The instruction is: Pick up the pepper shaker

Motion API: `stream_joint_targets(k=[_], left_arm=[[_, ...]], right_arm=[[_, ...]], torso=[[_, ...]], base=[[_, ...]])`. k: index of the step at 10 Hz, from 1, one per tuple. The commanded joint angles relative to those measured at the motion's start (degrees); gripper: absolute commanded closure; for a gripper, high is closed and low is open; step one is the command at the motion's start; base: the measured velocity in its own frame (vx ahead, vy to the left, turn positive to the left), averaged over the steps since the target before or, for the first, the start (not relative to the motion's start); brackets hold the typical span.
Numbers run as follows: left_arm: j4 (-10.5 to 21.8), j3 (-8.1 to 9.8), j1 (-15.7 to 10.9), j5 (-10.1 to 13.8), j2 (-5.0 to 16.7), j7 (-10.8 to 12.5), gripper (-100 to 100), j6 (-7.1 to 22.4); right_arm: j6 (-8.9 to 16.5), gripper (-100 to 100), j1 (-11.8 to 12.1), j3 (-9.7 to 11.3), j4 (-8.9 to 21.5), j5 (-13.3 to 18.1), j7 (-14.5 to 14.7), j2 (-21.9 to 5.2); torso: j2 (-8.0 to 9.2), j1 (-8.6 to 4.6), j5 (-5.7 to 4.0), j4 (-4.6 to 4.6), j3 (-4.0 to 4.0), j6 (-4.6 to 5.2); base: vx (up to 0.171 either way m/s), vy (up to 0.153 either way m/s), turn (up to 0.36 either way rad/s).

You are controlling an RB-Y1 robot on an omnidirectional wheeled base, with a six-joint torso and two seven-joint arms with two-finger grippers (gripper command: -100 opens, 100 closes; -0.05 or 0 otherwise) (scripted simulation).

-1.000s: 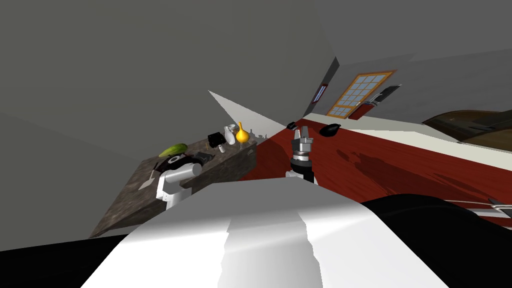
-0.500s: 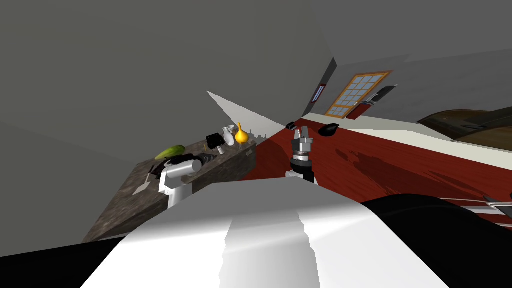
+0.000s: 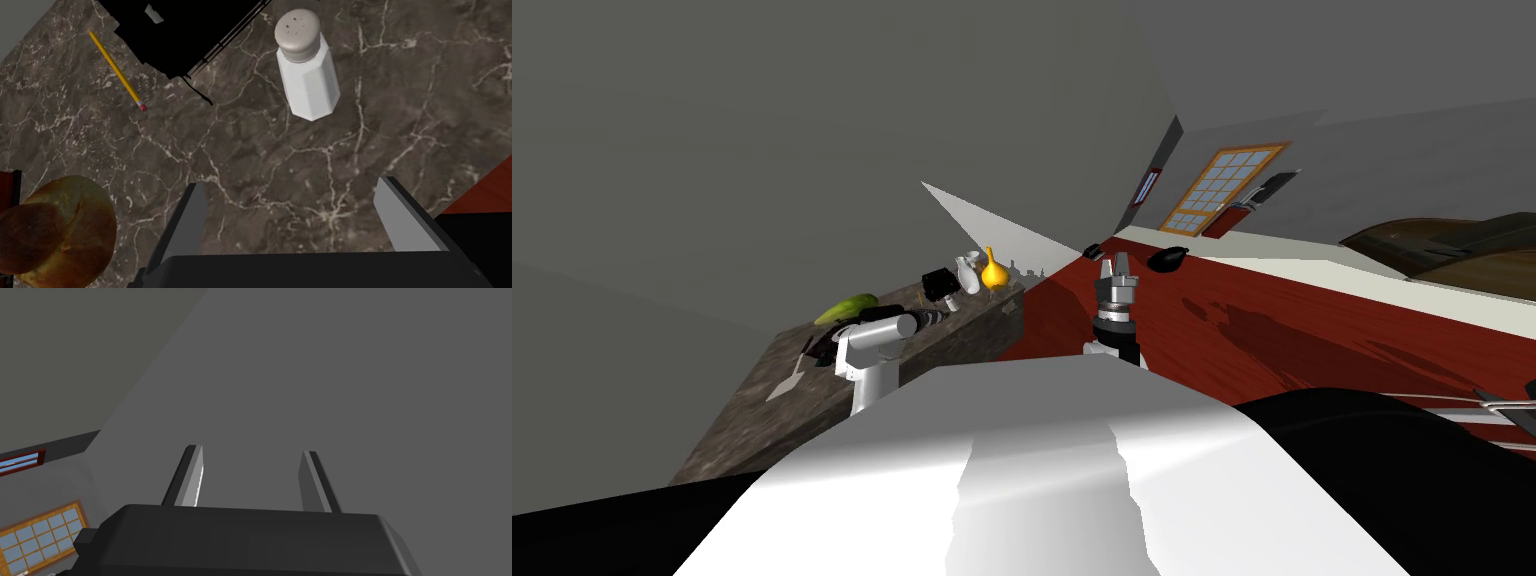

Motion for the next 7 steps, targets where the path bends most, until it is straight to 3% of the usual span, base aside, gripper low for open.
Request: stream_joint_targets(k=[1,7], left_arm=[[1.4,0.23,-1.7,0.9,0.5,1.8,-100,2.9],[4.5,0.4,-5.5,2.5,1.4,5.7,-100,10.7]], right_arm=[[0.0,0,0.0,0.0,0.0,0.0,0.0,0.0],[0.0,0,0.0,0.0,0.0,0.0,0.0,0.0]], torso=[[0.0,0.0,0.0,0.0,0.0,0.0],[-0.1,0.04,0.01,-0.02,-0.05,0.01]], base=[[0.045,0.01,-0.029],[0.046,0.018,-0.023]])
